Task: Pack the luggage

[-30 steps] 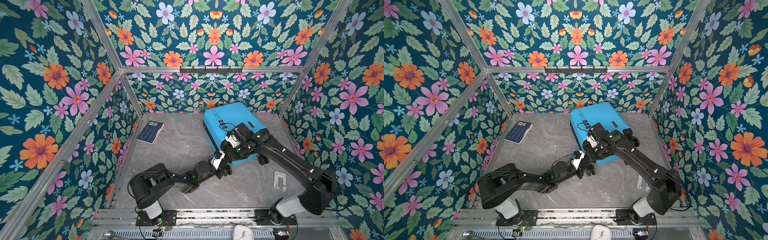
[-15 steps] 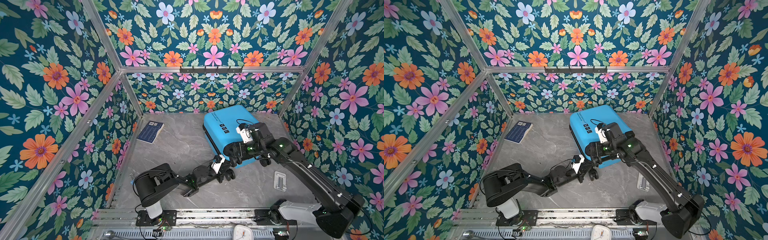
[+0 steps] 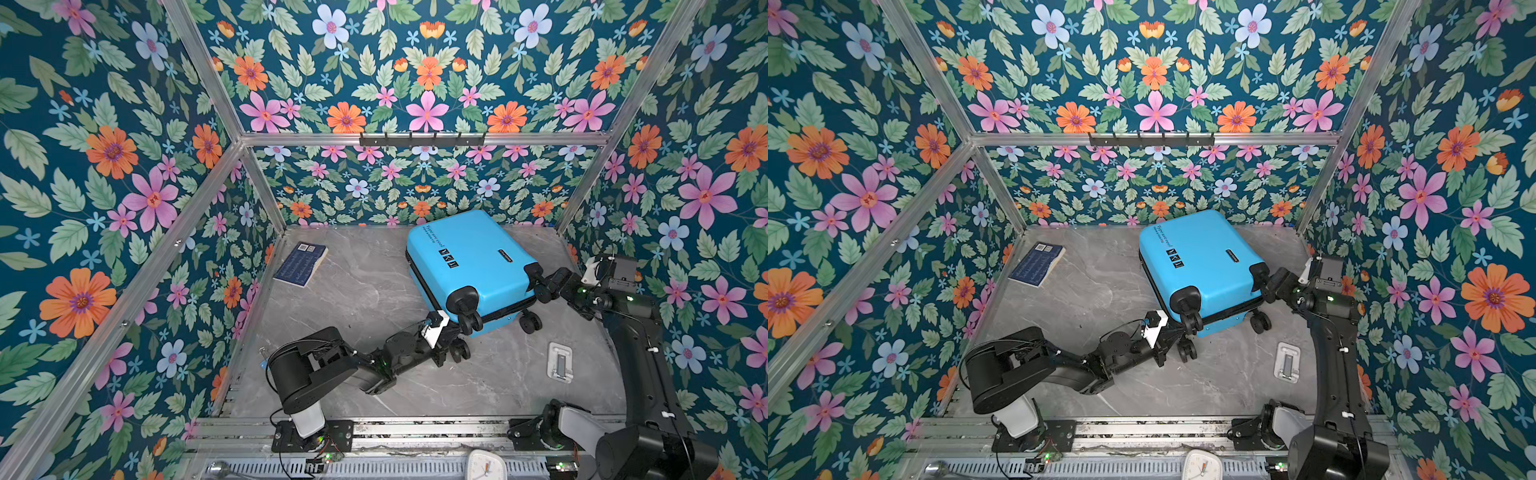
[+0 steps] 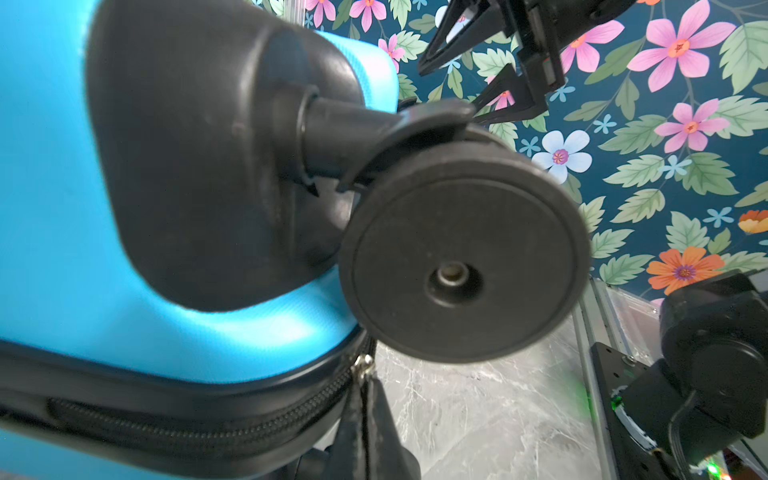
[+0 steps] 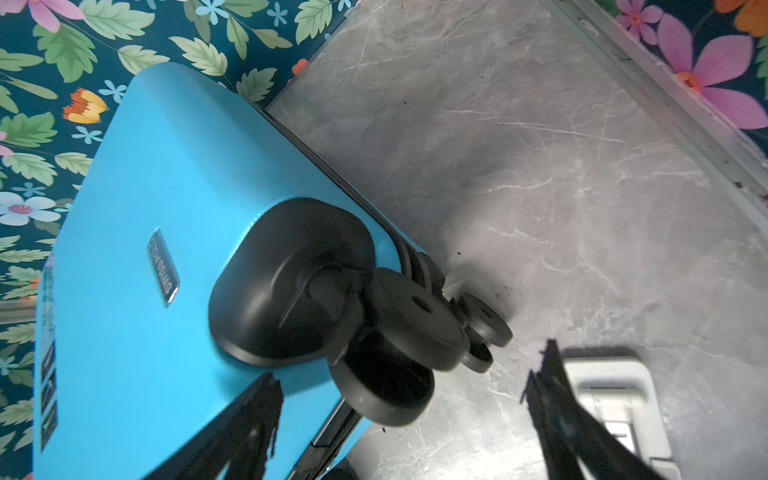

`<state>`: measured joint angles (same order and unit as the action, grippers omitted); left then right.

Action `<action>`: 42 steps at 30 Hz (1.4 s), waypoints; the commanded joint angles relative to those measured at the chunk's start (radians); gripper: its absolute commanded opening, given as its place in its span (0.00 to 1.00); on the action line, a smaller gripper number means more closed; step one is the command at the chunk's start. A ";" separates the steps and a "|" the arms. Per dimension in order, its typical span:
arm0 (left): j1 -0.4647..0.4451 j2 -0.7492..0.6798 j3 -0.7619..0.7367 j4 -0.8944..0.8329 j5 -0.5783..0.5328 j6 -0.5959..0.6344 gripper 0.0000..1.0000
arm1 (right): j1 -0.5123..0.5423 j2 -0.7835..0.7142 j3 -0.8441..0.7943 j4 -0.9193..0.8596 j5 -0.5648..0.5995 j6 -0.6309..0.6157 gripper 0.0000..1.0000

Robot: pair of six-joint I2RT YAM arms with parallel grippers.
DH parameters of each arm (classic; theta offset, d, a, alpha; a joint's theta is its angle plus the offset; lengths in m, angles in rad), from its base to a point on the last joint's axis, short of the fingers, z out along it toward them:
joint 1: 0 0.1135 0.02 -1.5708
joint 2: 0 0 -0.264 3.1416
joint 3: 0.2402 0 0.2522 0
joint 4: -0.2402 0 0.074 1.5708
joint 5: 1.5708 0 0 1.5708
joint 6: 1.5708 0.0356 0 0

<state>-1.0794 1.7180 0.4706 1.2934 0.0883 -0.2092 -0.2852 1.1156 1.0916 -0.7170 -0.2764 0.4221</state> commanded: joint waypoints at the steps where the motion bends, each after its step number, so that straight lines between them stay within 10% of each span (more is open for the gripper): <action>1: 0.008 -0.003 -0.006 0.090 -0.004 0.005 0.00 | -0.005 0.064 0.000 0.085 -0.085 -0.026 0.94; 9: 0.045 -0.021 -0.037 0.106 -0.015 0.003 0.00 | 0.008 0.050 -0.141 0.330 -0.360 -0.034 0.86; 27: 0.226 -0.147 -0.138 -0.031 0.042 0.067 0.00 | 0.247 -0.079 -0.288 0.308 -0.272 0.050 0.58; 35: 0.237 -0.146 -0.135 -0.033 0.053 0.068 0.00 | 0.248 -0.047 -0.231 0.249 -0.202 0.026 0.86; 42: 0.248 -0.142 -0.130 -0.031 0.063 0.065 0.00 | 0.248 0.058 -0.145 0.182 -0.190 -0.069 0.77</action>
<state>-0.8387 1.5742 0.3344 1.2377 0.1802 -0.1535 -0.0383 1.1446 0.9230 -0.5022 -0.4778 0.4118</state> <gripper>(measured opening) 0.050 0.781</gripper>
